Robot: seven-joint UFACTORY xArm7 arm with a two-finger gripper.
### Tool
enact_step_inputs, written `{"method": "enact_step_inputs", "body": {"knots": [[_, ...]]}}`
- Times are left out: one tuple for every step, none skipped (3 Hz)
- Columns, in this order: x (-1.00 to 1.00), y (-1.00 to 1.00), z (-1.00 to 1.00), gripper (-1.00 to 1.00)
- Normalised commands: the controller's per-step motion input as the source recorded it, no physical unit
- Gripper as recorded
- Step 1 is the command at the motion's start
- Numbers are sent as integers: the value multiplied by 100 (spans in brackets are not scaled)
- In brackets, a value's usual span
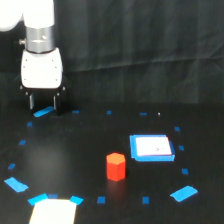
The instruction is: Pick up the red object from the table
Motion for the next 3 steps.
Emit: {"method": "enact_step_inputs", "body": {"knots": [[100, -100, -2, 74], [100, -100, -50, 95], [100, -100, -7, 100]]}}
